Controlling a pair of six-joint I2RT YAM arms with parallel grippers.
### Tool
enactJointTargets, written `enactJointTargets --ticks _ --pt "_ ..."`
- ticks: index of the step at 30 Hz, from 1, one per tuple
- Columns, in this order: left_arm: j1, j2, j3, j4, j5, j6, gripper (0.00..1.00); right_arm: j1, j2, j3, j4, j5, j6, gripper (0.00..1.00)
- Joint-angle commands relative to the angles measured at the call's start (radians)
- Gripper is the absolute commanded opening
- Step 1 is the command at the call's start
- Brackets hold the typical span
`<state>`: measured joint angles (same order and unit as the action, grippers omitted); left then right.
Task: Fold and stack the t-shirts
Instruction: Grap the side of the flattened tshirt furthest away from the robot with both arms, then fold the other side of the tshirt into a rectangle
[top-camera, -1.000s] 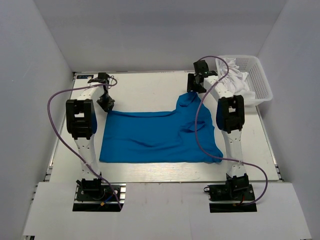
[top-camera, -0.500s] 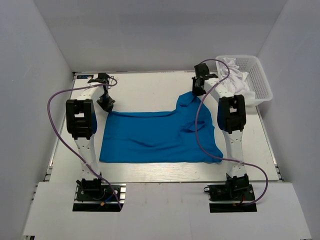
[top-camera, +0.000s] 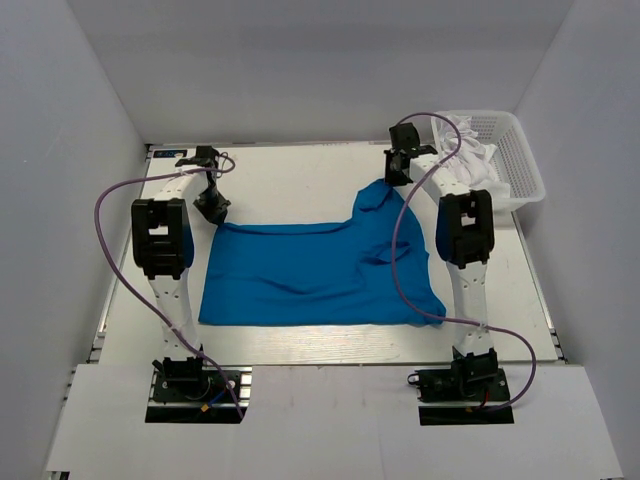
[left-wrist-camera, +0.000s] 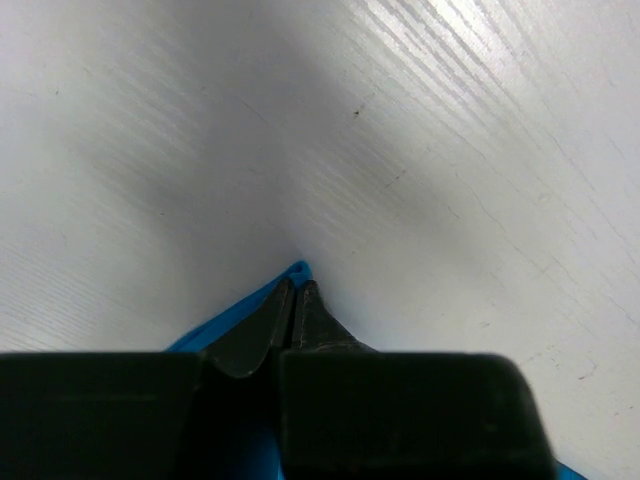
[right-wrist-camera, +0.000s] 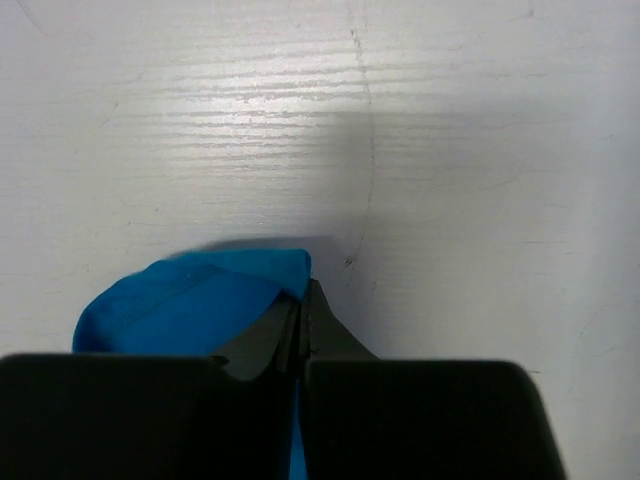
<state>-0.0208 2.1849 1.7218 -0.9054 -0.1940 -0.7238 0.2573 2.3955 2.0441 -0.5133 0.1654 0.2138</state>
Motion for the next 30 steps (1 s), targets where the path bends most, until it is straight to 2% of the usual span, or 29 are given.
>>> enactJointTargets --ticks 1,6,13,16,30 --pt "0.004 -0.097 -0.019 0.010 0.010 0.012 0.00 -0.003 -0.117 -0.047 0.038 0.039 -0.025 0.00" --pt "-0.005 -0.149 -0.059 0.010 0.001 0.021 0.00 -0.001 -0.232 -0.165 0.125 0.040 -0.048 0.00" --pt "-0.005 -0.289 -0.191 0.030 0.001 0.021 0.00 0.002 -0.487 -0.464 0.239 -0.053 -0.056 0.00" --pt "-0.005 -0.355 -0.250 0.051 0.010 0.021 0.00 0.005 -0.594 -0.626 0.254 -0.070 -0.042 0.00" --pt "-0.005 -0.625 -0.520 0.069 -0.010 0.003 0.00 0.005 -1.102 -1.015 0.242 -0.064 0.010 0.00"
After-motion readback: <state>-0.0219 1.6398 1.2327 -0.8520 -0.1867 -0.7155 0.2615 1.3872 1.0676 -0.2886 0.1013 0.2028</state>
